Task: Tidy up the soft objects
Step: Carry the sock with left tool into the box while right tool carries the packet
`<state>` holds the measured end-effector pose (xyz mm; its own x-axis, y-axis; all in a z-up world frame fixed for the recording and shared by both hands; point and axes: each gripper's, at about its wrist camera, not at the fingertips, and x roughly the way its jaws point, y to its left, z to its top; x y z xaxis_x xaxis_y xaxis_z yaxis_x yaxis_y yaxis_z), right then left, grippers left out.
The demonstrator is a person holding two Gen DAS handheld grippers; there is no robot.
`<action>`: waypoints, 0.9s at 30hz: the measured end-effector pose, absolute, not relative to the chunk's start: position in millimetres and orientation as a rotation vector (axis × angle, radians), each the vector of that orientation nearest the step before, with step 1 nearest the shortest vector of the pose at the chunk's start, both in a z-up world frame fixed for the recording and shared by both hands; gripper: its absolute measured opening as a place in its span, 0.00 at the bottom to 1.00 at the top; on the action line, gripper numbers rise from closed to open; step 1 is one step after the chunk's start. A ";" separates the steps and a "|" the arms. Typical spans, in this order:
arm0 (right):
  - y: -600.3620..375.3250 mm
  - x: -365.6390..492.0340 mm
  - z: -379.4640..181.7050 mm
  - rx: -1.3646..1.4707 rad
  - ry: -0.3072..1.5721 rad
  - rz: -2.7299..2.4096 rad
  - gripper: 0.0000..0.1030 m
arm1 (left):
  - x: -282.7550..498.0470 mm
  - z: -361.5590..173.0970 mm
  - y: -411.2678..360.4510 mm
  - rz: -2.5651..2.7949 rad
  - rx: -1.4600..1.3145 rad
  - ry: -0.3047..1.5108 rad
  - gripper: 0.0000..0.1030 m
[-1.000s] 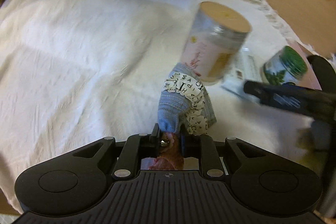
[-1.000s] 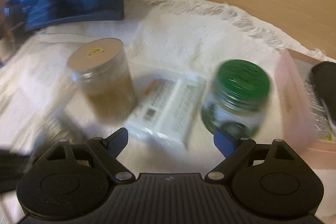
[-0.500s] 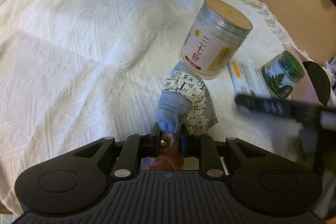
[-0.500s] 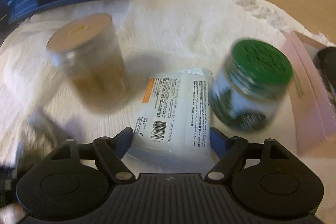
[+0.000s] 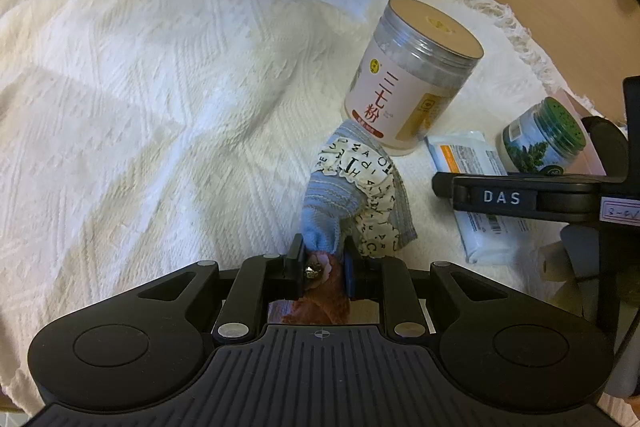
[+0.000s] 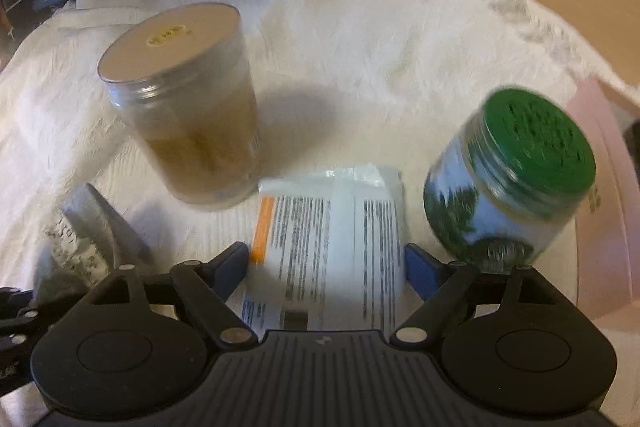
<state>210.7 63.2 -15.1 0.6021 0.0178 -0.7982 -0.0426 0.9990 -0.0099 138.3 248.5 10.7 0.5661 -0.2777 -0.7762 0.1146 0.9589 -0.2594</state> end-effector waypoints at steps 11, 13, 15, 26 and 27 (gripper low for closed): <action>51.1 203.1 53.8 -0.049 0.841 0.109 0.72 | 137.6 75.1 240.4 -0.257 -0.200 0.781 0.19; 45.4 200.1 80.3 -0.043 0.794 0.125 0.72 | 144.4 101.5 236.6 -0.263 -0.186 0.728 0.19; 39.0 198.6 103.8 -0.041 0.749 0.131 0.72 | 154.5 121.8 229.3 -0.275 -0.160 0.694 0.19; -28.6 160.2 193.6 -0.089 0.552 0.015 0.72 | 186.5 182.9 138.5 -0.483 -0.079 0.614 0.19; -37.5 155.4 196.1 -0.090 0.537 -0.009 0.72 | 187.8 183.2 127.3 -0.512 -0.081 0.622 0.19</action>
